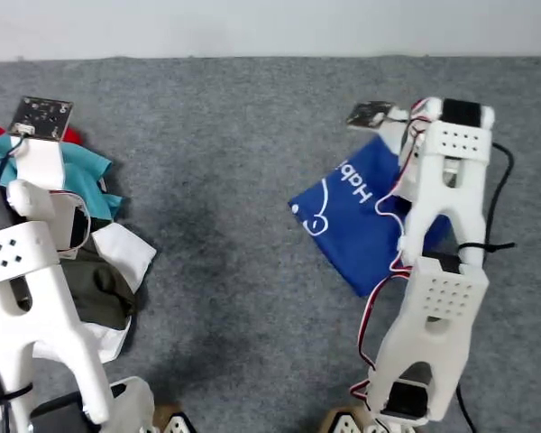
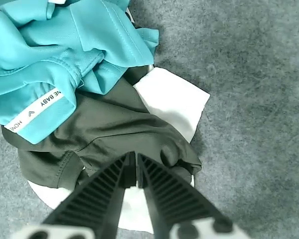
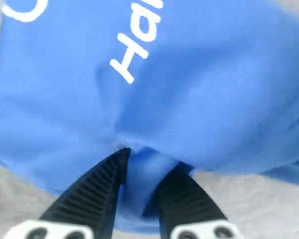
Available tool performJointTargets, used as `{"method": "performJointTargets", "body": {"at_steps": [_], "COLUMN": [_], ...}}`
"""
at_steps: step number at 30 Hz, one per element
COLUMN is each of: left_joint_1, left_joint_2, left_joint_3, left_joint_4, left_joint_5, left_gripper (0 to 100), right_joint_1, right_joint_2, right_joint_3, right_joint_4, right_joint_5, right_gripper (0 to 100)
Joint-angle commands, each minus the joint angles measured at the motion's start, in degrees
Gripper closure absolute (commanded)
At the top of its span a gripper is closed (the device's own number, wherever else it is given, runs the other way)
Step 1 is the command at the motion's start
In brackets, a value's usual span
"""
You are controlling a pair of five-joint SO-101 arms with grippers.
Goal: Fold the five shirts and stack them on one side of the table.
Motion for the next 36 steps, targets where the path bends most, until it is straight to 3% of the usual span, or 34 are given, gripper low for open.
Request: {"method": "performJointTargets", "body": {"at_steps": [1, 3, 5, 10, 22, 30, 36], "left_joint_1": [-0.09, -0.09, -0.09, -0.09, -0.09, -0.09, -0.09], "left_joint_2": [-1.93, -1.93, -1.93, -1.67, -1.41, -1.41, -1.41], "left_joint_3": [-0.13, -0.13, -0.13, -0.13, -0.13, -0.13, -0.13], "left_joint_4": [1.05, 1.05, 1.05, 1.05, 0.97, 0.97, 0.97], "left_joint_5": [-0.18, -0.18, -0.18, -0.44, -0.44, -0.53, -0.53], "left_gripper": [99, 99, 99, 99, 99, 99, 99], "right_joint_1": [-1.98, -1.98, -1.98, -2.33, -9.1, -11.21, -11.12], "right_joint_2": [0.84, 1.89, 1.98, 2.24, 2.42, 2.42, 2.59], "right_joint_3": [-3.43, -3.78, -4.48, -9.41, -11.16, -8.88, -8.09], "right_joint_4": [-6.29, -9.54, -10.33, -10.68, -3.38, 4.09, -2.68], "right_joint_5": [3.34, 1.41, -2.81, -27.08, -88.0, -100.4, -102.86], "right_gripper": [98.3, 97.0, 89.3, 70.2, 69.7, 69.0, 55.2]}}
